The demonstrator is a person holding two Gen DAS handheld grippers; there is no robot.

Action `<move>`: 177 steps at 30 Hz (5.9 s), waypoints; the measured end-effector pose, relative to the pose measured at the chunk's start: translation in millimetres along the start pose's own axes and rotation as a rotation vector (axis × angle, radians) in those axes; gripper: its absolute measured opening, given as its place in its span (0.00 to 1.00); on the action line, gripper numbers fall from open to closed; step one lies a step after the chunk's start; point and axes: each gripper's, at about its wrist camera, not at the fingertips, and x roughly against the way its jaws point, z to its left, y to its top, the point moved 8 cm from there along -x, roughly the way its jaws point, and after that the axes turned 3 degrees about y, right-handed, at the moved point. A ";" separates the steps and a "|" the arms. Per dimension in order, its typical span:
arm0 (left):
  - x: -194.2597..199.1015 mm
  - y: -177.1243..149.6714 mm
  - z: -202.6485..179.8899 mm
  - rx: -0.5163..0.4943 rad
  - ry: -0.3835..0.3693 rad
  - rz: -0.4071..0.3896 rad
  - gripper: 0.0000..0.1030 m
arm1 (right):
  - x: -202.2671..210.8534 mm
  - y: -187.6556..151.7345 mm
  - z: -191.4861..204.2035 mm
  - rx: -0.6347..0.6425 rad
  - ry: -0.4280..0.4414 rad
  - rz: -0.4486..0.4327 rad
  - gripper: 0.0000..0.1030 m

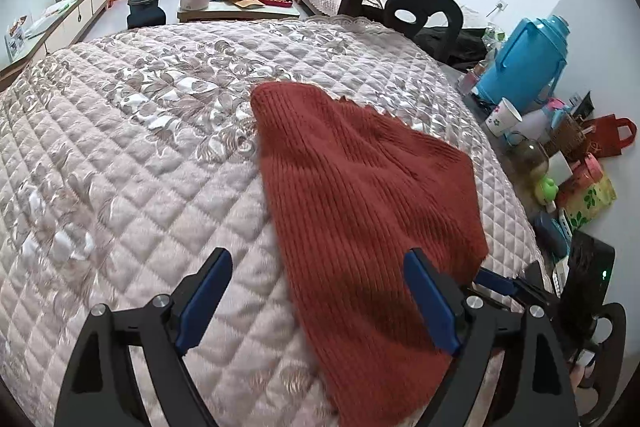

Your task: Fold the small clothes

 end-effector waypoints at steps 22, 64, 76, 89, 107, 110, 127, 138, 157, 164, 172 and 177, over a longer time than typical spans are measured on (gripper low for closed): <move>-42.3 39.5 24.0 0.120 -0.037 0.040 0.92 | -8.2 7.9 17.8 -0.047 0.214 -0.019 0.68; -52.4 69.7 -3.3 0.168 -0.181 0.019 0.18 | 14.1 7.3 38.0 -0.095 0.386 -0.004 0.20; -2.8 73.0 30.1 0.208 -0.181 -0.036 0.18 | 20.9 12.9 89.3 -0.063 0.433 -0.001 0.20; 58.3 55.9 136.8 0.314 -0.072 -0.098 0.19 | -27.0 13.0 186.4 -0.012 0.546 0.089 0.20; 54.7 14.6 233.4 0.397 0.024 -0.036 0.20 | -101.1 -6.0 226.7 -0.027 0.577 0.238 0.20; 45.7 10.3 237.9 0.404 0.032 -0.020 0.21 | -112.8 -12.3 221.8 -0.036 0.549 0.263 0.20; 32.9 -1.9 259.2 0.474 0.011 -0.010 0.65 | -105.8 -33.6 211.4 0.007 0.471 0.285 0.31; 67.9 -12.5 247.7 0.412 -0.014 -0.071 0.74 | -99.8 23.0 195.5 -0.082 0.572 0.155 0.58; 76.0 -65.7 230.7 0.348 0.067 -0.027 0.80 | -124.4 42.9 186.8 0.010 0.309 0.089 0.58; 88.4 -112.6 223.9 0.383 0.026 0.007 0.80 | -113.4 37.5 178.0 0.045 0.239 0.039 0.58; 102.5 -157.3 205.6 0.377 -0.042 0.029 0.80 | -65.8 7.3 185.6 0.044 0.301 0.022 0.58; 102.5 -168.5 195.0 0.339 -0.016 0.034 0.43 | -53.0 -7.5 197.8 0.063 0.311 0.017 0.58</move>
